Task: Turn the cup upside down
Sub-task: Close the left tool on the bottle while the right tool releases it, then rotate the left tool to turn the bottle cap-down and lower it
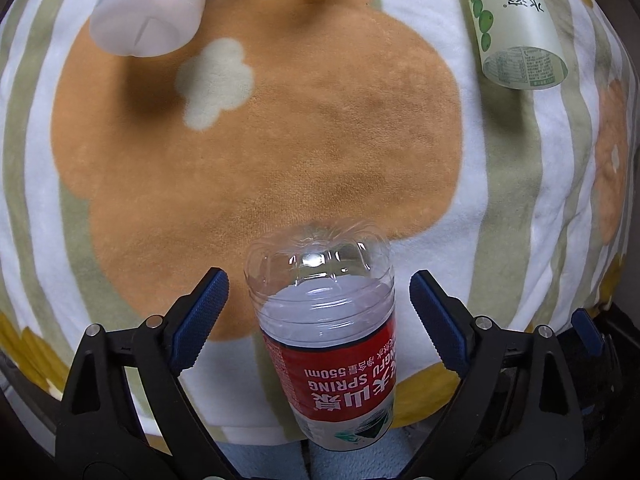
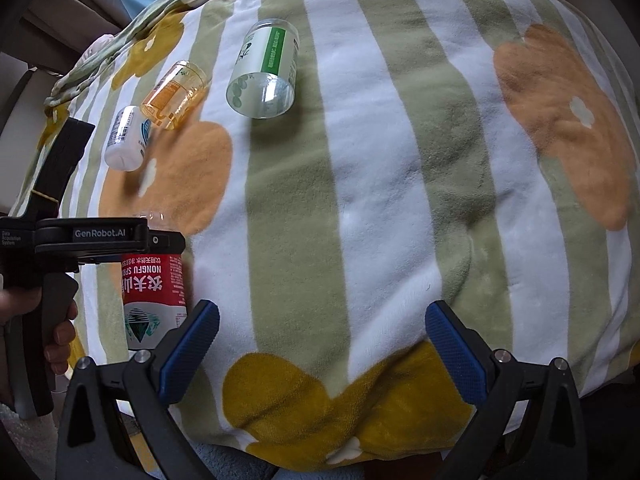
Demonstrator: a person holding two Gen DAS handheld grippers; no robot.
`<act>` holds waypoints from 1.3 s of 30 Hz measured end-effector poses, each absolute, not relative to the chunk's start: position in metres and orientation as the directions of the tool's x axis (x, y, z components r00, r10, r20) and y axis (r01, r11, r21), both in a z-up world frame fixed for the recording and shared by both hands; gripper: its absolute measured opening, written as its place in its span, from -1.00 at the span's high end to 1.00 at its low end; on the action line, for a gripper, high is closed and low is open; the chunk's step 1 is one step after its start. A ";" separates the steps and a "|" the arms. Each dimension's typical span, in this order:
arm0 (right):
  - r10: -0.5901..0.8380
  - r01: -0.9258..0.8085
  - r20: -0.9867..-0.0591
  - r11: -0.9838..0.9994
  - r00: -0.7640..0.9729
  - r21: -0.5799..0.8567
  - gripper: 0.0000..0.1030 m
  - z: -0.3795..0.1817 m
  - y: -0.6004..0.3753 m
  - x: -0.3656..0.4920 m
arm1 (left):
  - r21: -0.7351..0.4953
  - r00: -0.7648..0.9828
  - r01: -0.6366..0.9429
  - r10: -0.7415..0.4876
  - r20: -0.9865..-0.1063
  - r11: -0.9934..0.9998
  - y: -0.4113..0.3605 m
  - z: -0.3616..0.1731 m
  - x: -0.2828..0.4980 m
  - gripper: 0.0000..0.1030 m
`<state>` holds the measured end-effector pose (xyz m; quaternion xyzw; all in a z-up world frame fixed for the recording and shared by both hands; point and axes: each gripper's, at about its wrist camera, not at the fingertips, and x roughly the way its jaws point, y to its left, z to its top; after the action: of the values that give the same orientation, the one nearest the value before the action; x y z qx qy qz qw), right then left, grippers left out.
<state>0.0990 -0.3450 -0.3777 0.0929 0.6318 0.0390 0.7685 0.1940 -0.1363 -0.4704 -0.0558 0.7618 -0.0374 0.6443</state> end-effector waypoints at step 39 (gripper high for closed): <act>0.234 0.006 -0.934 0.970 0.272 0.244 -0.99 -0.380 -0.316 0.078 | -0.089 0.635 0.169 -0.177 -0.751 0.982 -0.108 -0.350 0.133 -0.16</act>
<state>0.0784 -0.3164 -0.3804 0.0998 0.5990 0.0721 0.7912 0.1327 -0.1084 -0.3504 -0.0050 0.4160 -0.0958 0.9043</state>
